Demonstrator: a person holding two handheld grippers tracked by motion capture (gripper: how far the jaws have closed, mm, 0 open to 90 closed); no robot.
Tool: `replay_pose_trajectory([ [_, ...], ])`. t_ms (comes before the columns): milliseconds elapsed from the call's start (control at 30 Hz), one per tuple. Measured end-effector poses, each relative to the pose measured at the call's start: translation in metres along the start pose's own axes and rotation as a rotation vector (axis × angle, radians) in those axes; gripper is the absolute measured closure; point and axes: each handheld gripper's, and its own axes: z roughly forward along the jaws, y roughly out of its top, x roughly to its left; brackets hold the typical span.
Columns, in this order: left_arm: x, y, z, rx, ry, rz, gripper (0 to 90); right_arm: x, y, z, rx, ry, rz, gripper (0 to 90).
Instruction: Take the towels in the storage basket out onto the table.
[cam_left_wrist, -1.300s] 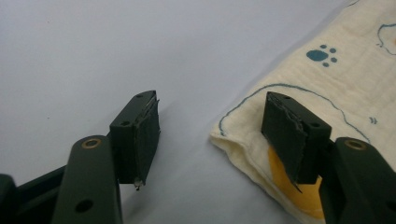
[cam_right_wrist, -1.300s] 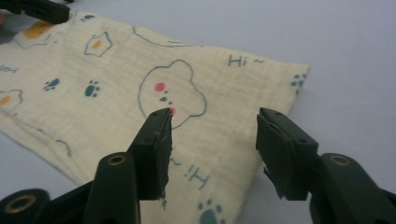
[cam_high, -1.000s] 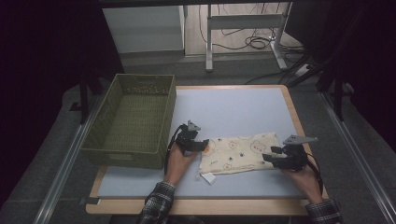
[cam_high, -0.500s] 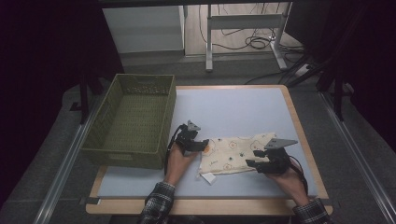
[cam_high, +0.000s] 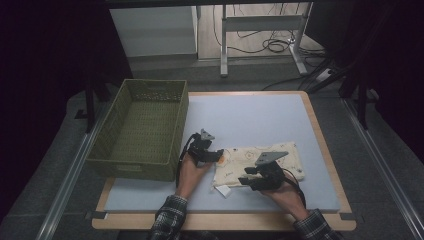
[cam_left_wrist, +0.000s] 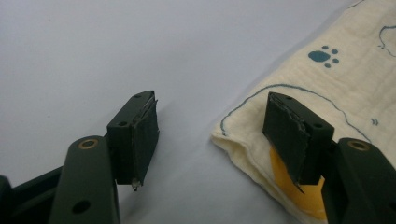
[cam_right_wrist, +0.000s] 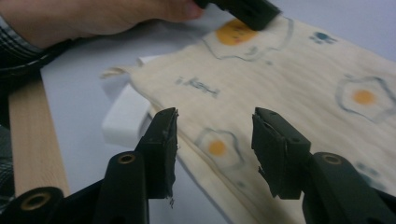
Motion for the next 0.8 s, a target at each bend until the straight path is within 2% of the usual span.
replay_pose_trajectory([
  [300,0.0,0.0,0.0,-0.001,-0.001,0.001,35.3,0.029,0.022,0.035,0.023,0.074,-0.052,52.7],
  [400,0.0,0.0,0.0,-0.001,-0.001,0.001,35.4,0.036,0.025,0.046,0.033,0.08,-0.066,51.5],
  [533,0.0,0.0,0.0,-0.002,-0.003,-0.001,35.2,0.04,0.024,0.06,0.062,0.044,-0.088,50.1],
  [567,0.0,0.0,0.0,-0.002,-0.006,0.0,34.7,0.041,0.023,0.061,0.049,0.035,-0.096,50.8],
  [633,0.0,0.0,0.0,-0.002,-0.012,0.0,33.0,0.044,0.022,0.061,0.05,-0.011,-0.132,60.8],
  [667,0.0,0.0,0.0,0.001,-0.013,0.001,32.9,0.047,0.021,0.061,0.051,-0.045,-0.167,64.5],
  [700,0.0,0.0,0.0,-0.002,-0.011,0.0,33.1,0.048,0.021,0.061,0.048,-0.06,-0.179,66.5],
  [733,0.0,0.0,0.0,-0.003,-0.007,-0.002,33.9,0.049,0.021,0.061,0.051,-0.065,-0.168,70.8],
  [800,0.001,0.0,-0.001,-0.003,0.007,-0.01,37.5,0.048,0.022,0.06,0.064,-0.077,-0.175,80.1],
])
